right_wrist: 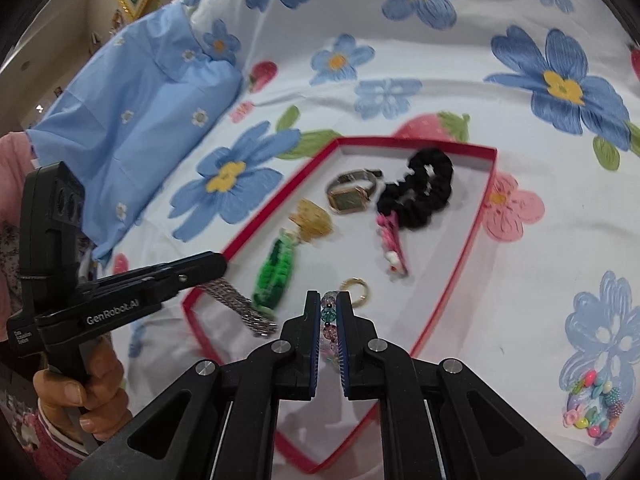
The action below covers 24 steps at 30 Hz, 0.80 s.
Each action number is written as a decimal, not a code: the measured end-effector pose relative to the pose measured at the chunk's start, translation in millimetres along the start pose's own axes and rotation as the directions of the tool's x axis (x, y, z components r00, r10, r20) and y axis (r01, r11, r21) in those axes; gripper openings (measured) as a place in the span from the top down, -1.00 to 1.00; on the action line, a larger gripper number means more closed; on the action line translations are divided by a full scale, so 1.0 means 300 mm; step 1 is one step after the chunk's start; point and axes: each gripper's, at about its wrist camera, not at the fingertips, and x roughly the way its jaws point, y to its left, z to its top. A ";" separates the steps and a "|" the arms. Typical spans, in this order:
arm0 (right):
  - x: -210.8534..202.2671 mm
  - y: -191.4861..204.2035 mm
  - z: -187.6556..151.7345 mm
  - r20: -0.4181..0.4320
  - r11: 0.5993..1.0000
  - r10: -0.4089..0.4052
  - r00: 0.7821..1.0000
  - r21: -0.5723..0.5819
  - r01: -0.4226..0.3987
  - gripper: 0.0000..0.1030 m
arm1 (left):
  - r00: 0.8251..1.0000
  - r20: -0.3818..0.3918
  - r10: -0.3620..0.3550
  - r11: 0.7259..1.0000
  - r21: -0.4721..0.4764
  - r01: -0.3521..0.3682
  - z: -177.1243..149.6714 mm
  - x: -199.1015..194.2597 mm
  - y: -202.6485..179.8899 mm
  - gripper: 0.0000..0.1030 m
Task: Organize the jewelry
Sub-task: 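Carry the chain and bead bracelet with both tools into the red tray, then open both tools to release the chain and bracelet in the tray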
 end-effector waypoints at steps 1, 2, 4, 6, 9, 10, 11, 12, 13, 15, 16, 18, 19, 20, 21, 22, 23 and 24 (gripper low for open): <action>0.011 -0.004 -0.001 -0.006 1.000 -0.010 1.000 -0.001 0.010 0.86 | 1.000 -0.005 0.008 1.000 0.000 -0.008 -0.002 0.010 0.004 0.82; 0.021 -0.009 0.000 -0.012 1.000 -0.019 1.000 -0.003 0.019 0.86 | 1.000 -0.011 0.016 1.000 0.001 -0.015 -0.005 0.020 0.009 0.82; 0.041 -0.016 0.000 -0.022 0.999 -0.041 0.999 -0.012 0.041 0.86 | 0.999 -0.021 0.036 0.999 0.006 -0.036 -0.011 0.040 0.016 0.82; 0.057 -0.016 0.000 -0.033 0.998 -0.064 0.997 -0.029 0.063 0.86 | 0.998 -0.035 0.044 0.999 0.007 -0.044 -0.019 0.059 0.022 0.82; 0.080 -0.017 0.002 -0.045 0.995 -0.090 0.995 -0.046 0.088 0.86 | 0.997 -0.053 0.051 0.999 0.008 -0.051 -0.025 0.083 0.027 0.82; 0.085 -0.017 0.002 -0.050 0.994 -0.095 0.994 -0.051 0.093 0.85 | 0.997 -0.057 0.054 0.999 0.008 -0.053 -0.025 0.089 0.026 0.81; 0.090 -0.016 0.001 -0.054 0.993 -0.106 0.993 -0.059 0.103 0.85 | 0.996 -0.062 0.056 0.998 0.009 -0.056 -0.027 0.095 0.028 0.81; 0.093 -0.014 0.001 -0.056 0.991 -0.117 0.992 -0.067 0.113 0.85 | 0.996 -0.066 0.058 0.998 0.011 -0.058 -0.028 0.101 0.027 0.81; 0.095 -0.013 -0.001 -0.060 0.990 -0.122 0.991 -0.074 0.118 0.85 | 0.996 -0.068 0.061 0.998 0.014 -0.060 -0.031 0.104 0.026 0.81; 0.098 -0.012 -0.001 -0.063 0.989 -0.127 0.990 -0.081 0.122 0.85 | 0.996 -0.069 0.062 0.998 0.019 -0.061 -0.033 0.107 0.023 0.81; 0.101 -0.010 0.000 -0.065 0.988 -0.132 0.989 -0.087 0.126 0.85 | 0.996 -0.071 0.061 0.998 0.020 -0.060 -0.033 0.108 0.021 0.81; 0.103 -0.010 0.002 -0.072 0.989 -0.129 0.989 -0.088 0.123 0.83 | 0.995 -0.074 0.065 0.998 0.020 -0.063 -0.035 0.109 0.021 0.81; 0.104 -0.009 0.004 -0.074 0.989 -0.127 0.989 -0.089 0.120 0.82 | 0.995 -0.073 0.065 0.998 0.019 -0.064 -0.036 0.107 0.022 0.81; 0.104 -0.008 0.004 -0.075 0.989 -0.126 0.989 -0.088 0.119 0.81 | 0.995 -0.073 0.064 0.998 0.018 -0.063 -0.035 0.107 0.022 0.81; 0.105 -0.008 0.005 -0.076 0.989 -0.122 0.990 -0.087 0.116 0.79 | 0.995 -0.073 0.063 0.998 0.016 -0.062 -0.035 0.106 0.024 0.81; 0.105 -0.007 0.004 -0.076 0.990 -0.120 0.990 -0.088 0.114 0.78 | 0.995 -0.073 0.063 0.998 0.015 -0.062 -0.035 0.107 0.024 0.81; 0.106 -0.006 0.004 -0.076 0.989 -0.121 0.990 -0.090 0.115 0.77 | 0.995 -0.073 0.065 0.998 0.014 -0.065 -0.034 0.108 0.023 0.81; 0.105 -0.005 0.003 -0.075 0.989 -0.121 0.990 -0.089 0.114 0.77 | 0.995 -0.074 0.066 0.998 0.013 -0.065 -0.034 0.108 0.023 0.80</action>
